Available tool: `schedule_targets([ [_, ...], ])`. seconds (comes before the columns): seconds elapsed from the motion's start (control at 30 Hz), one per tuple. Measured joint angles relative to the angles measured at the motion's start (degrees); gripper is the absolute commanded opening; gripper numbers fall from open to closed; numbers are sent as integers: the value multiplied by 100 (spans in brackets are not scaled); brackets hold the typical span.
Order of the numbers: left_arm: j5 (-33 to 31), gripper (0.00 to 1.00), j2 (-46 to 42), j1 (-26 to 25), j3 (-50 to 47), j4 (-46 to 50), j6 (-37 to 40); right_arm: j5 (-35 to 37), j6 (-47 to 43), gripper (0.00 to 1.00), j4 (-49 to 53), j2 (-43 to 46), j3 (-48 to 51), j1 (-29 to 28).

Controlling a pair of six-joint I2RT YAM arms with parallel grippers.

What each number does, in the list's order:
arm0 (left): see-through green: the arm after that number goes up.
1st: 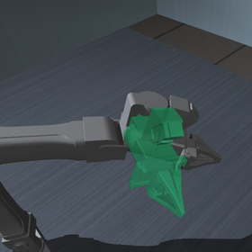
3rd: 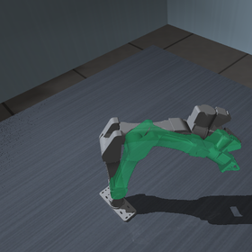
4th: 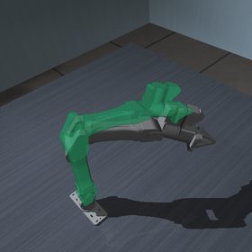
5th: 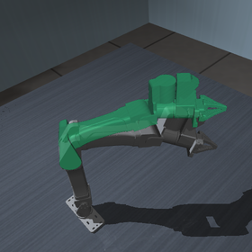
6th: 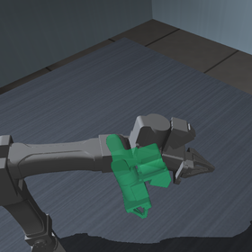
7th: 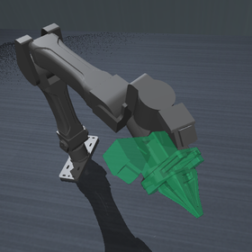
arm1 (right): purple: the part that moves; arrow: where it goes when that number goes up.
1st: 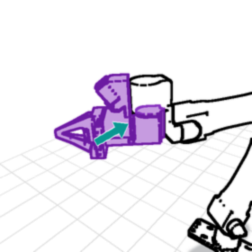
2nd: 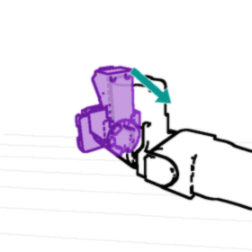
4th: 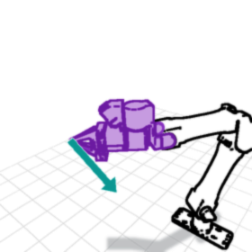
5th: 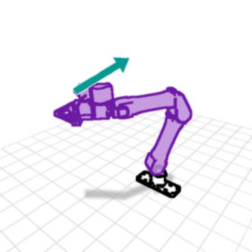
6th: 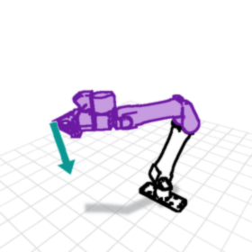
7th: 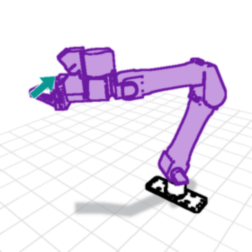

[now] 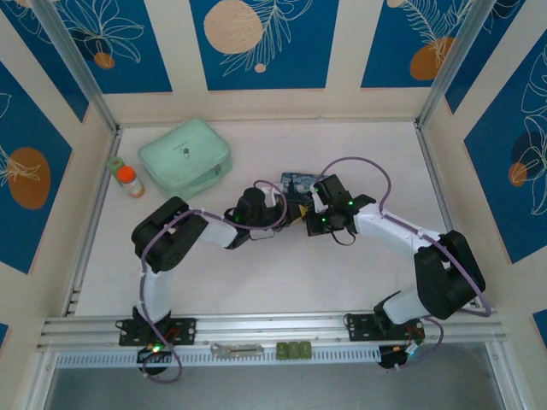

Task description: Unlock the padlock with the key

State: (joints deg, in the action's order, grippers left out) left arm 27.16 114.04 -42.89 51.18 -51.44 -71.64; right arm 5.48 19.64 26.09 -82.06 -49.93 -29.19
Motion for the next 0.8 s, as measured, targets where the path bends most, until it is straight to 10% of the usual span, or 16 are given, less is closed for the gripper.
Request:
schedule_targets([
  [0.13,4,0,0,2,-17,2,-7,-282,-39,0,-103,20,85,83],
  [0.43,59,0,0,2,-20,-120,-11,-278,11,53,-81,92,87,109],
  [0.8,177,0,0,2,-20,-212,186,-146,560,64,92,1182,42,557],
])
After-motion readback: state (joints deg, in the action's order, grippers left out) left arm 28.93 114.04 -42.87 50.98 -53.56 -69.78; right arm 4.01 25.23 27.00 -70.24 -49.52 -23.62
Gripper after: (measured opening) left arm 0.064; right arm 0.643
